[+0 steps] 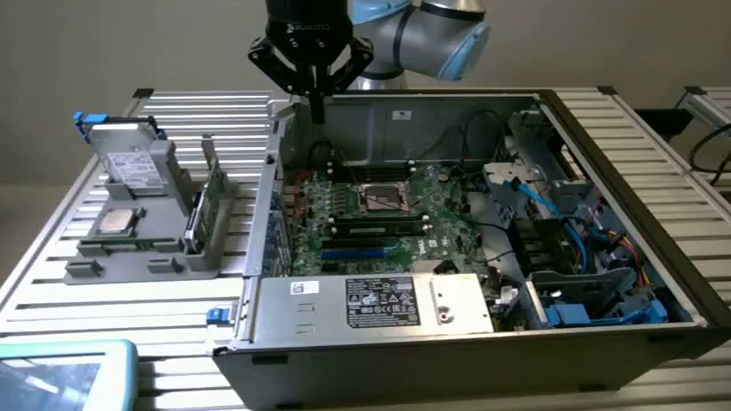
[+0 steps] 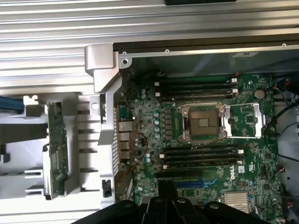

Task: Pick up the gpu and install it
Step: 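Reach for the gpu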

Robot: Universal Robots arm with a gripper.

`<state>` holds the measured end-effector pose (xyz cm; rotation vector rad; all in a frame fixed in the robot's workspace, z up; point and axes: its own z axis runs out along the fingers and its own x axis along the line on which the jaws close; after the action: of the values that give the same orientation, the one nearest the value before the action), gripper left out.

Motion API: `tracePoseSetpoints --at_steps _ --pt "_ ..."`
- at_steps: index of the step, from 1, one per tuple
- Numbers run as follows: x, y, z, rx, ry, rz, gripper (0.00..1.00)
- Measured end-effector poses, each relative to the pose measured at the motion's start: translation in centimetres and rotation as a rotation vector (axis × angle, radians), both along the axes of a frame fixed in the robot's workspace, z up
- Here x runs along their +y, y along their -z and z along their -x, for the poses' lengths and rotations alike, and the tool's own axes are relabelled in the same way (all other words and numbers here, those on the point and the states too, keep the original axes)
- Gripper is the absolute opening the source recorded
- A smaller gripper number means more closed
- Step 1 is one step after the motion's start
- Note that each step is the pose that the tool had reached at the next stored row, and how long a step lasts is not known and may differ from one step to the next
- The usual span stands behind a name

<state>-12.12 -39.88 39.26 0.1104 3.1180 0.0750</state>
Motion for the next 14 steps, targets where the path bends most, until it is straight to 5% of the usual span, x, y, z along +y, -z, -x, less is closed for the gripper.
tracePoseSetpoints --at_steps 14 --pt "-0.09 0.06 0.04 0.0001 0.000 0.0000 0.11"
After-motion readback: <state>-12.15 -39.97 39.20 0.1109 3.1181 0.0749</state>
